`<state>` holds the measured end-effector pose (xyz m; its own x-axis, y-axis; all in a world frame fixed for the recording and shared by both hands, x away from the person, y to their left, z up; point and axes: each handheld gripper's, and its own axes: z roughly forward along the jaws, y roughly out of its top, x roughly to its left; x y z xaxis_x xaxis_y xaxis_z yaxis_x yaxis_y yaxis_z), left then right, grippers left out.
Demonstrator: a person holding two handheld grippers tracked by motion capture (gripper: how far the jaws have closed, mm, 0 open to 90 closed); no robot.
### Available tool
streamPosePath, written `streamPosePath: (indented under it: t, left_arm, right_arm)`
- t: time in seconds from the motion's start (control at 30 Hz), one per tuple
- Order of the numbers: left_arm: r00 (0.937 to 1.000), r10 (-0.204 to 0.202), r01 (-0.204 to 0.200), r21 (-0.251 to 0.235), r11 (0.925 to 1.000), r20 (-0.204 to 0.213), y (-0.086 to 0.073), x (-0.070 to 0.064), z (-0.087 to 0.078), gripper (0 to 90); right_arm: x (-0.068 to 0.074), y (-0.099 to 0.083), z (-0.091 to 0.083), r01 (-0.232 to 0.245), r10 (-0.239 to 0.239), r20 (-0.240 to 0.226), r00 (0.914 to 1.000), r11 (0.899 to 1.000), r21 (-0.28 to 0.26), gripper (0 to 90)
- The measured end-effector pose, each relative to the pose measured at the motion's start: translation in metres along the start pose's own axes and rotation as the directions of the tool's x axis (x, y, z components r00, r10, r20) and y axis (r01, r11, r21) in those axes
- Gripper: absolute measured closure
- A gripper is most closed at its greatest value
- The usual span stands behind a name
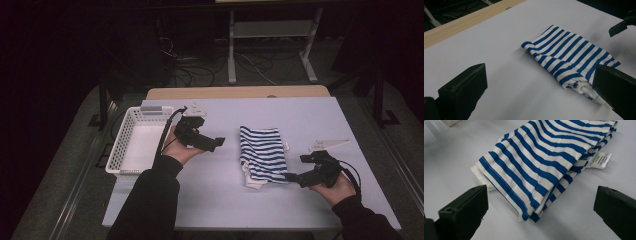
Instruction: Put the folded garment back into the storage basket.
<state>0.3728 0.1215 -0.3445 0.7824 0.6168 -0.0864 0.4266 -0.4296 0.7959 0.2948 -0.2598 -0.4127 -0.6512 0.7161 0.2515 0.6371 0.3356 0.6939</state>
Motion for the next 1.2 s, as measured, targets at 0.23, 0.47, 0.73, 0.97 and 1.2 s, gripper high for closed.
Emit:
streamPosePath:
  t: [0.23, 0.47, 0.73, 0.97, 1.2]
  left_arm:
    - [0.9998, -0.018, 0.018, 0.005, 0.9998, 0.000, 0.002, 0.005, 0.010, 0.0]
    - [0.9993, -0.038, 0.038, 0.020, 0.9991, -0.006, 0.002, 0.012, 0.022, 0.0]
    - [0.9985, -0.053, 0.053, 0.028, 0.9982, -0.013, 0.003, 0.019, 0.032, 0.0]
    - [0.9981, -0.061, 0.062, 0.032, 0.9976, -0.007, 0.008, 0.021, 0.045, 0.0]
    - [0.9976, -0.069, 0.069, 0.048, 0.9965, 0.009, 0.008, 0.021, 0.064, 0.0]
  right_arm:
    - [0.000, 0.000, 0.004, -0.009, 0.009, -0.007, 0.9999, 1.000, 0.017, 0.0]
    - [-0.001, 0.001, 0.011, -0.005, 0.006, -0.017, 0.9998, 1.000, 0.027, 0.0]
    - [-0.002, 0.003, 0.016, -0.010, 0.011, -0.031, 0.9995, 0.999, 0.040, 0.0]
    - [-0.002, 0.004, 0.022, -0.012, 0.014, -0.036, 0.9992, 0.998, 0.057, 0.0]
    - [-0.002, 0.004, 0.026, -0.017, 0.020, -0.042, 0.9989, 0.997, 0.074, 0.0]
